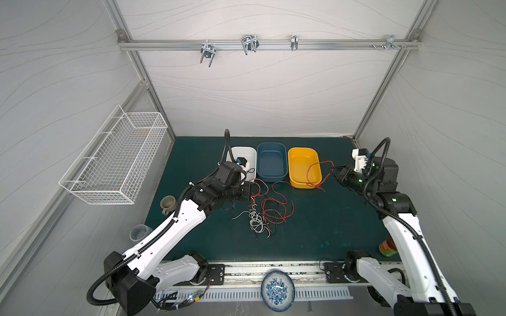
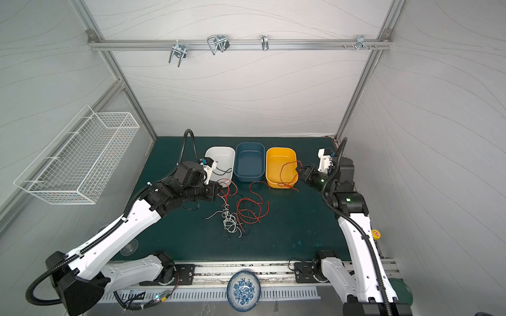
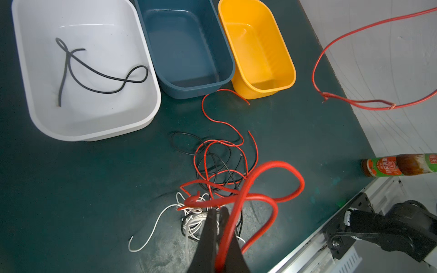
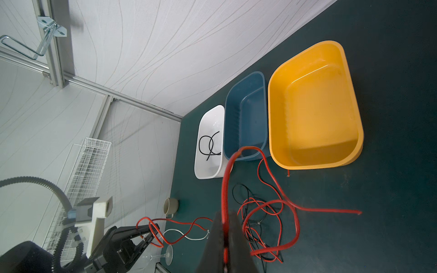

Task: Untangle the cables
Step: 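Pull the red wire toward the yellow bin while the left gripper holds, then lower the red wire into the yellow bin with the right gripper and open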

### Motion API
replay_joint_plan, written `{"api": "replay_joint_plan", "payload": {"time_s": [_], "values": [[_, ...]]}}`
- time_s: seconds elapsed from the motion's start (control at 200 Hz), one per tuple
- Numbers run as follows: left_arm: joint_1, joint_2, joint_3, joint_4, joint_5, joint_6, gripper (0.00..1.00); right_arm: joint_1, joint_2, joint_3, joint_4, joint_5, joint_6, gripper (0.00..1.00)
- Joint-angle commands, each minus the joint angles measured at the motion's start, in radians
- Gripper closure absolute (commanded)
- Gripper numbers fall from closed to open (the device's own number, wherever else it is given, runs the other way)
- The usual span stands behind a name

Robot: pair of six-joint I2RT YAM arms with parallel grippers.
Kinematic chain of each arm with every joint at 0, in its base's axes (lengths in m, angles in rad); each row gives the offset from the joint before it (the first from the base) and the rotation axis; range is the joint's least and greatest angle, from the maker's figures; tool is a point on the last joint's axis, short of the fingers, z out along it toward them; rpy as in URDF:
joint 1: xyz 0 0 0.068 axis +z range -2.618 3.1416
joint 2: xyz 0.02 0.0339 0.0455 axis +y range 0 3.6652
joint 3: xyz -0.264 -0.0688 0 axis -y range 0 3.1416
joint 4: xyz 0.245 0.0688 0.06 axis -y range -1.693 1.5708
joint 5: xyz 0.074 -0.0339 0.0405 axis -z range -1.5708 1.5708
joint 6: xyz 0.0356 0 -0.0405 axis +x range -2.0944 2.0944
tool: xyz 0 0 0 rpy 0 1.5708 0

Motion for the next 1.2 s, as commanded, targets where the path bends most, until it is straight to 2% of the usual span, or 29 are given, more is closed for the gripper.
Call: {"api": "replay_joint_plan", "payload": {"time_s": [0.0,0.185,0.345,0.88,1.195], "values": [[-0.004,-0.040,-0.022,0.068,-0.052,0.036,1.00,0.017,0.046,0.039,0.051,-0.009,-0.021,1.00],[-0.004,-0.061,-0.035,0.073,-0.067,0.039,1.00,0.079,0.139,0.092,0.100,0.064,-0.039,1.00],[-0.005,-0.070,-0.043,0.078,-0.070,0.036,1.00,0.083,0.242,0.137,0.141,0.096,-0.044,1.00],[-0.005,-0.068,-0.046,0.076,-0.067,0.042,1.00,0.090,0.638,0.295,0.164,0.127,-0.089,1.00],[-0.005,-0.065,-0.046,0.074,-0.064,0.045,1.00,0.114,0.792,0.338,0.172,0.155,-0.133,1.00]]}}
